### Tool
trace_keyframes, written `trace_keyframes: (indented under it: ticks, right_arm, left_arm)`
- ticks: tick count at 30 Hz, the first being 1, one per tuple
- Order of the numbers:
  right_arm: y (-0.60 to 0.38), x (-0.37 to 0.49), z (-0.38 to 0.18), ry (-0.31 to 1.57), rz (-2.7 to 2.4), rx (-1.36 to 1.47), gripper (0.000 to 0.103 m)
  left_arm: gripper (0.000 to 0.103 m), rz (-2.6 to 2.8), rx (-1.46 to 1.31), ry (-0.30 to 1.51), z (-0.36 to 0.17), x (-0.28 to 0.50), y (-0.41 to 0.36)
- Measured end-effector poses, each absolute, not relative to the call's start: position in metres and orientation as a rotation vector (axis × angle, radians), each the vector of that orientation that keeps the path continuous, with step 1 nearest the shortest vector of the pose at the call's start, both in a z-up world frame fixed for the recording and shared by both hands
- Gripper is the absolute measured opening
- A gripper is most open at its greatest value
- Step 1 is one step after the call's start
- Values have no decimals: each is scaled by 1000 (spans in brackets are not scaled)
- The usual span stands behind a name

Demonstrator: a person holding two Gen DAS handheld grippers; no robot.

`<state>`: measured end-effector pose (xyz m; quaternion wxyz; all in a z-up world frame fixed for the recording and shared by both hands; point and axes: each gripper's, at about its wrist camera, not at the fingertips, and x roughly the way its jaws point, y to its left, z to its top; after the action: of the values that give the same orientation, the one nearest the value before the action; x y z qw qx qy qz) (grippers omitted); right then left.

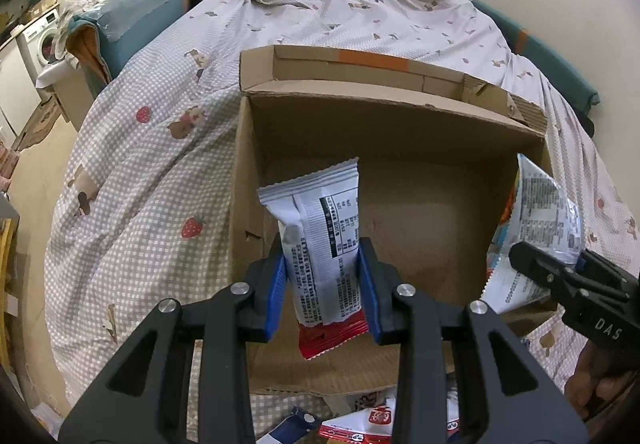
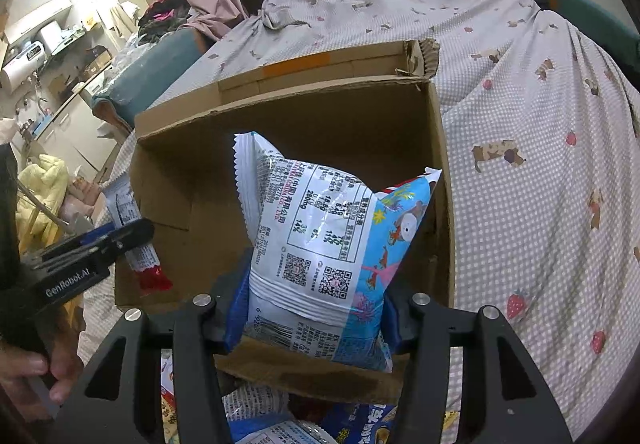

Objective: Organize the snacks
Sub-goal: 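Lower the white bar into the box with the left tool while the right tool drops the chip bag in, then move both open tools back over the snack pile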

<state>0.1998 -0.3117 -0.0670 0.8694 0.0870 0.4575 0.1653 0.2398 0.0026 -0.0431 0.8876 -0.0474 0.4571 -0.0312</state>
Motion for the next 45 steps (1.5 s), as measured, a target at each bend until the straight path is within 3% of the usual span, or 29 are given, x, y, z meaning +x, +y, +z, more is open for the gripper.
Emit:
trace_keyframes:
  ticks: [4,5,10,13,15,32,38,45]
  right_arm:
    - [-312,200,-66,953,353,197,59]
    - [-313,200,-65,952,354,200,64]
    - [-318,199,-60,923,352,233,87]
    - [-320,199,-58,915,353,246,91]
    - [-320,199,-59,923,358,248,91]
    - [-327,179,-39,903,346,245,91]
    - [-330,156,-25,889,346,255,91]
    - [-337,122,-23,906,342,254,91]
  left_arm:
    - [30,-72,-90,957,-45,239,0]
    - [30,-74,-91,959,-45,239,0]
    - [56,-69,-94,951,-43,237,-1]
    - [72,-69,-99,938,-40,234,0]
    - [78,-64,-101,934,-39,233,1]
    - [78,-42,-113,876,-14,206,12]
    - [92,-40,-110,850,-1,181,17]
    - [93,-33,-115,879,0,150,22]
